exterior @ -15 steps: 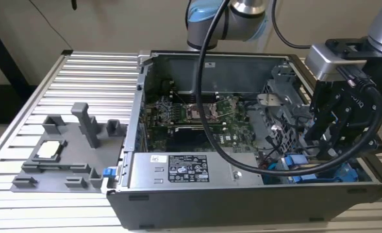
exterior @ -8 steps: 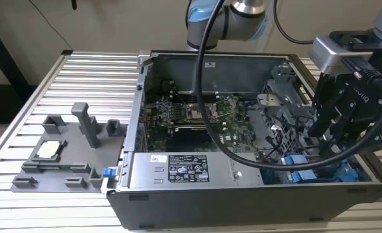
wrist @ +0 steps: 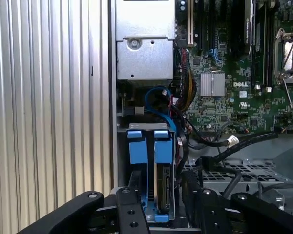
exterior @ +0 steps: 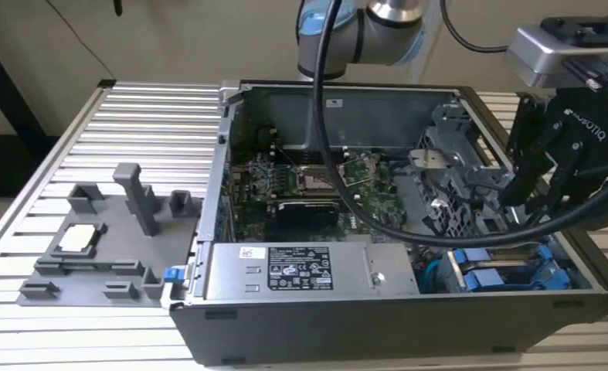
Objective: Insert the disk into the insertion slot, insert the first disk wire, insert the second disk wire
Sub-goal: 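Insert the disk into the insertion slot, then insert the first disk wire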
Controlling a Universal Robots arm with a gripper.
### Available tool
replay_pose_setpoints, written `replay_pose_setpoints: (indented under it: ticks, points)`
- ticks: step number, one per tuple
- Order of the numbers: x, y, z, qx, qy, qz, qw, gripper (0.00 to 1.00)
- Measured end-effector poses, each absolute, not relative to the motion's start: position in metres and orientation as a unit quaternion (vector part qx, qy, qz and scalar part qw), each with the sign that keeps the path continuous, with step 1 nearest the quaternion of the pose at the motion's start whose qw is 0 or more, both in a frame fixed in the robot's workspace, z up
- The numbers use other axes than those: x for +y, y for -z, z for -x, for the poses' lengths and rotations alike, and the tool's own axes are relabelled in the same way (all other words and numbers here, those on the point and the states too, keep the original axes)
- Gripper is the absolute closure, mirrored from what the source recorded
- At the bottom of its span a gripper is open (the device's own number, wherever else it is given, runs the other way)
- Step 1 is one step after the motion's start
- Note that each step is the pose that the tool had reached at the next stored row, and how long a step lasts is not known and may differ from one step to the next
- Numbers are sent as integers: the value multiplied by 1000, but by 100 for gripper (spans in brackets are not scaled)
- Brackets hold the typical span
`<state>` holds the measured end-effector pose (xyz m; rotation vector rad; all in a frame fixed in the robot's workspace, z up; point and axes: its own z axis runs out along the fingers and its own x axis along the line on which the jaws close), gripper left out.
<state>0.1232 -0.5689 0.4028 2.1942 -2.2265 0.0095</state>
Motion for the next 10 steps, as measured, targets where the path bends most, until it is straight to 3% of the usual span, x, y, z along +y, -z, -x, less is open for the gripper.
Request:
replay_pose_setpoints:
  ticks: [2, 10]
  points:
    - [-569, -403, -123, -712, -11, -702, -1, 53]
    - [-568, -403, -120, -710, -58, -699, -58, 53]
